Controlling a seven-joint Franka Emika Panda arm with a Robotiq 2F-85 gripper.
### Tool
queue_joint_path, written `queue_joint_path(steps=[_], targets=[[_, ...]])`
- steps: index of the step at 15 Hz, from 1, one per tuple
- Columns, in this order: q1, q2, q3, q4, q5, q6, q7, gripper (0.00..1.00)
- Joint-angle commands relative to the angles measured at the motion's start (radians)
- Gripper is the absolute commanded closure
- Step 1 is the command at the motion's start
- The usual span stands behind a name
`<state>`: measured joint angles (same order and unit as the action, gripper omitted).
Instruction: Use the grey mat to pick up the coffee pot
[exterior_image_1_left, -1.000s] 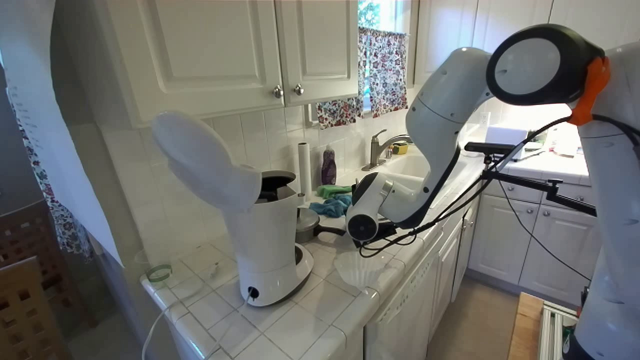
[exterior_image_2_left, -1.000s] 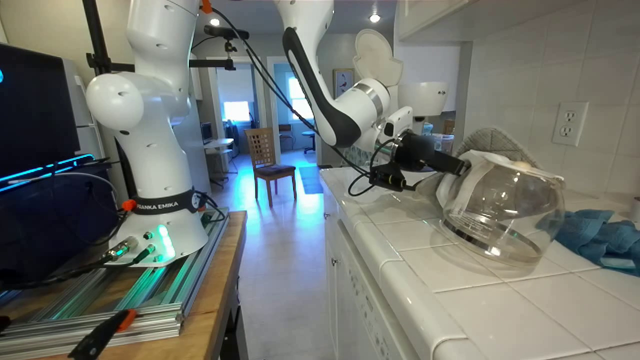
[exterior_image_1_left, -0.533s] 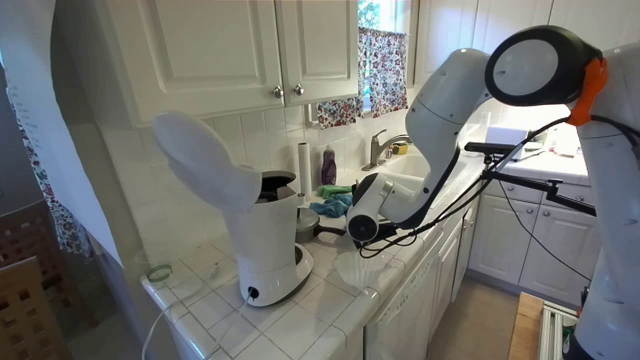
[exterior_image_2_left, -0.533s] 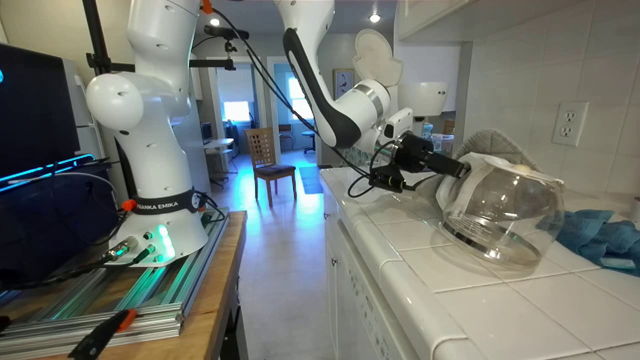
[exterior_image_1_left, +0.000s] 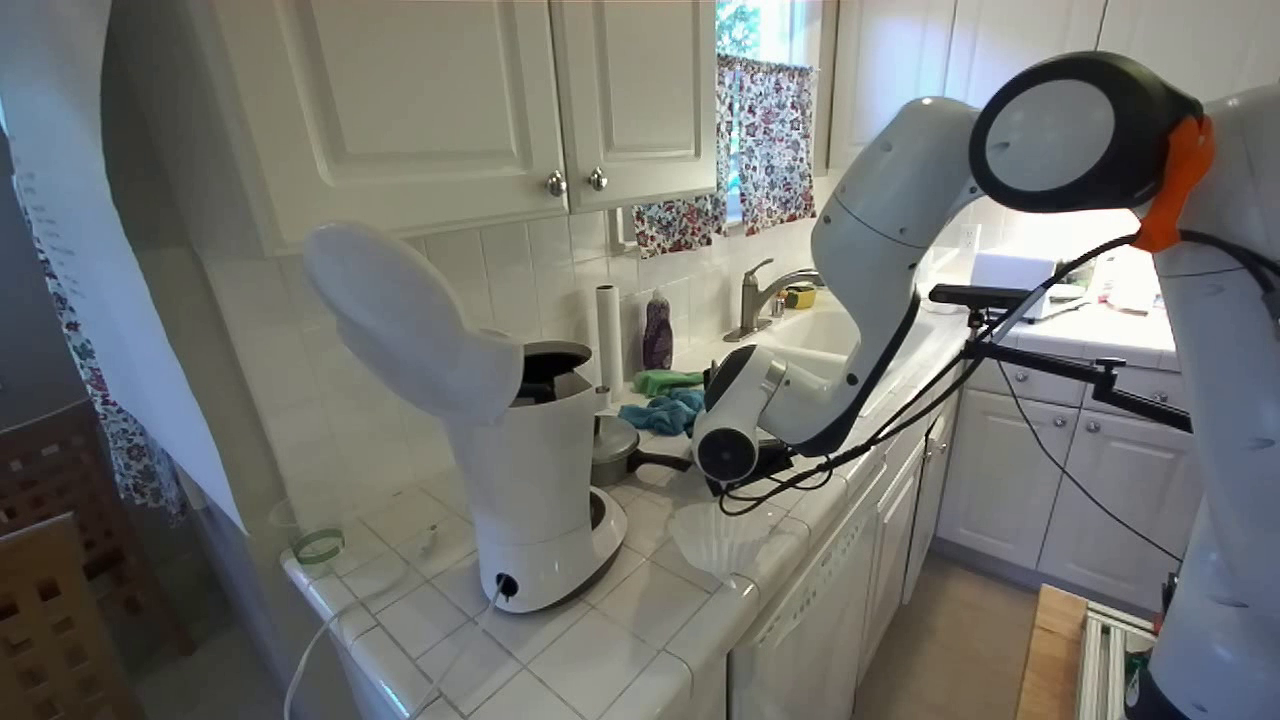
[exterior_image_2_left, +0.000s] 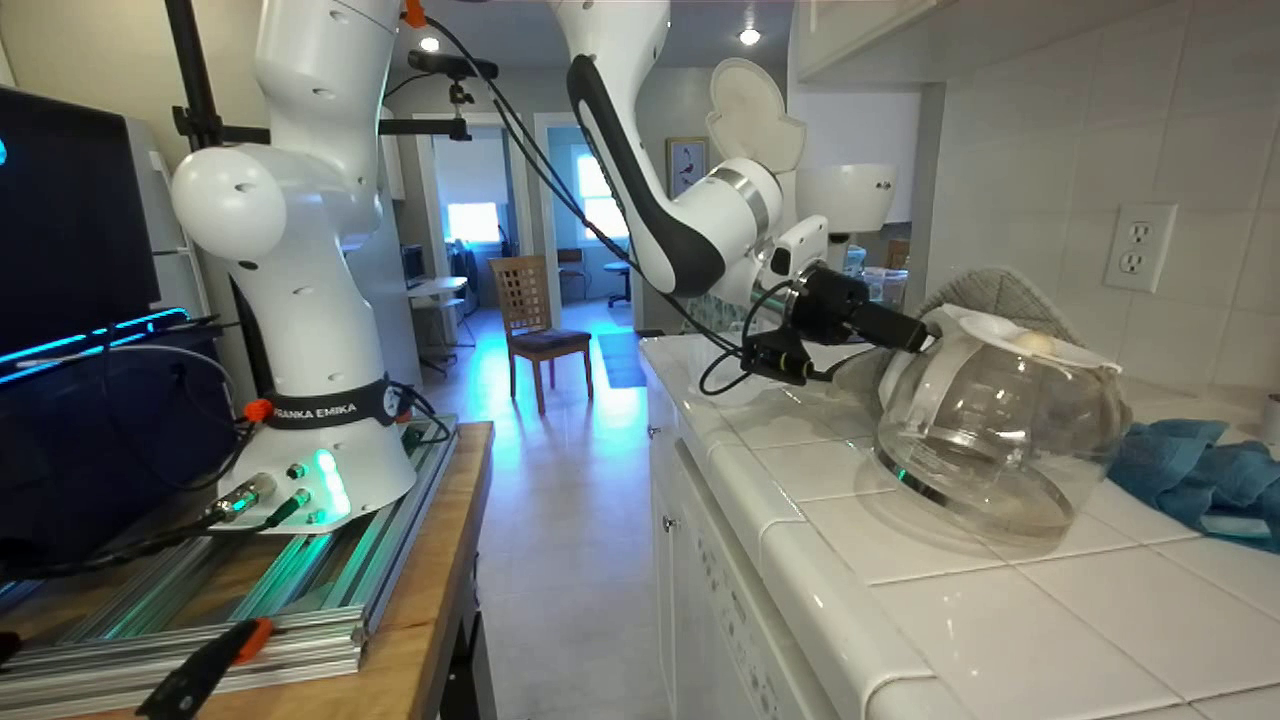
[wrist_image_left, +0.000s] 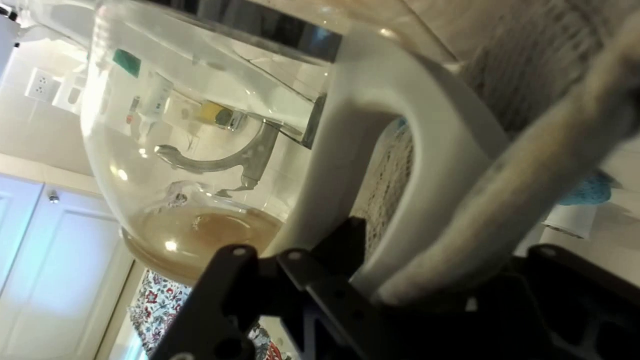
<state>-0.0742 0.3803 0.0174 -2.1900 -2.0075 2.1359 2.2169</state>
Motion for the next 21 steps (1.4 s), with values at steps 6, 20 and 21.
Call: queue_joint_path(steps=[6, 20, 21], targets=[[-0.019, 0.012, 0.000, 0.024, -0.034, 0.039, -0.001, 0.00], [-0.043, 0.015, 0.006, 0.058, -0.005, 0.179, -0.029, 0.00], [-0.046, 0.016, 0.005, 0.064, -0.005, 0.202, -0.034, 0.00]])
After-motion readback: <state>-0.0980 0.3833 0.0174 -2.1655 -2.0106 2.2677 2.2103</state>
